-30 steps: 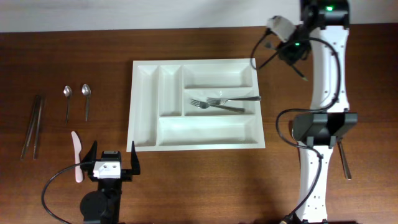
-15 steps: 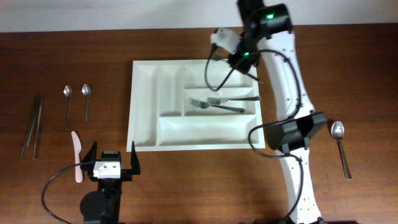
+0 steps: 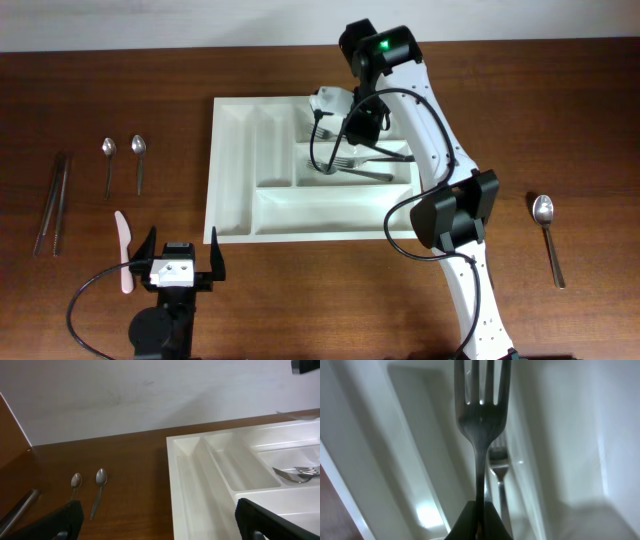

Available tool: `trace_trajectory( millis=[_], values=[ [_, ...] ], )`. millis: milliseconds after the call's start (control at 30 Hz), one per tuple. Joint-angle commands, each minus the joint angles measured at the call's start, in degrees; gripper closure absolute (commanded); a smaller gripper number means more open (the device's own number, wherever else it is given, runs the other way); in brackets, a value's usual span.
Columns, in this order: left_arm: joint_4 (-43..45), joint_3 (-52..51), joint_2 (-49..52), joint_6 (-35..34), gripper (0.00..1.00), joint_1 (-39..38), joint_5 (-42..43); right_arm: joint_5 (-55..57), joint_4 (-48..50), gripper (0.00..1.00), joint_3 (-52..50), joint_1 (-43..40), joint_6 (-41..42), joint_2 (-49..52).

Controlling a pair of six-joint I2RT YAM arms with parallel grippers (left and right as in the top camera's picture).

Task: Pack container
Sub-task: 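Carry the fork into the tray's middle compartment and release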

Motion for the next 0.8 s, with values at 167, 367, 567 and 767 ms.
trace_trajectory(
  millis=[167, 367, 567, 767],
  values=[
    [0.0, -0.4, -0.4, 0.7, 0.01, 0.2, -0.2, -0.8, 1.7, 0.96, -7.3, -0.6, -5.0, -1.4],
    [0.0, -0.4, -0.4, 0.7, 0.01, 0.2, -0.2, -0.8, 3.4, 0.92, -9.3, -2.0, -5.0, -1.4],
    [0.0, -0.4, -0.4, 0.7, 0.01, 0.2, -0.2, -0.8, 3.8, 0.85, -9.7, -3.5, -5.0, -1.4],
    [0.0, -0.4, -0.4, 0.7, 0.01, 0.2, -0.2, -0.6, 4.2, 0.79, -9.7, -4.2, -2.7, -1.4]
  ],
)
